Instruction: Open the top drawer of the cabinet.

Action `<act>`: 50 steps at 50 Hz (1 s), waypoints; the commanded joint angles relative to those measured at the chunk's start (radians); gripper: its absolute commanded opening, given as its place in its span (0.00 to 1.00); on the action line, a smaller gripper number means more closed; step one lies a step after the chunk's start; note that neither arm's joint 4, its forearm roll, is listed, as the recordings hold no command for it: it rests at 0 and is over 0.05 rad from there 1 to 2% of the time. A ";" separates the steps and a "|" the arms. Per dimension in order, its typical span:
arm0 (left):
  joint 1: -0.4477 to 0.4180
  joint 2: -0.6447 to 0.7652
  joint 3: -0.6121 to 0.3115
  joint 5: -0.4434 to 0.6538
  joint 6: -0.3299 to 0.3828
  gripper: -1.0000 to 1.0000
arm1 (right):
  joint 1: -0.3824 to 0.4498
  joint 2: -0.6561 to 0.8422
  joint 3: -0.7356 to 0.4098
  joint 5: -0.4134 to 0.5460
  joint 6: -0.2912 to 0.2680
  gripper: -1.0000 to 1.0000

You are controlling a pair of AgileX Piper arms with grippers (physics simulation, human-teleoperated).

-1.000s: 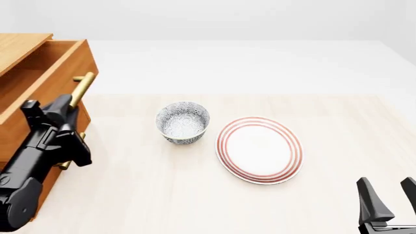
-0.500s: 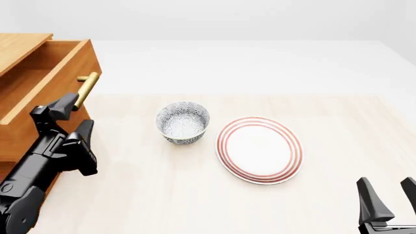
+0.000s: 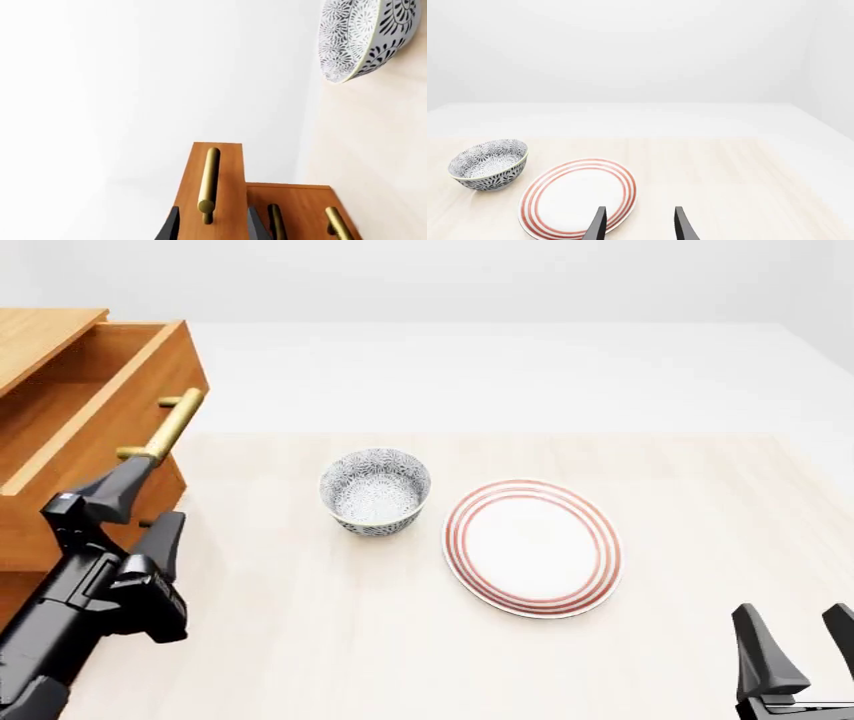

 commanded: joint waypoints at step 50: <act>-0.115 -0.176 -0.676 1.191 -0.845 1.00 | 0.000 -0.001 0.001 0.000 0.000 1.00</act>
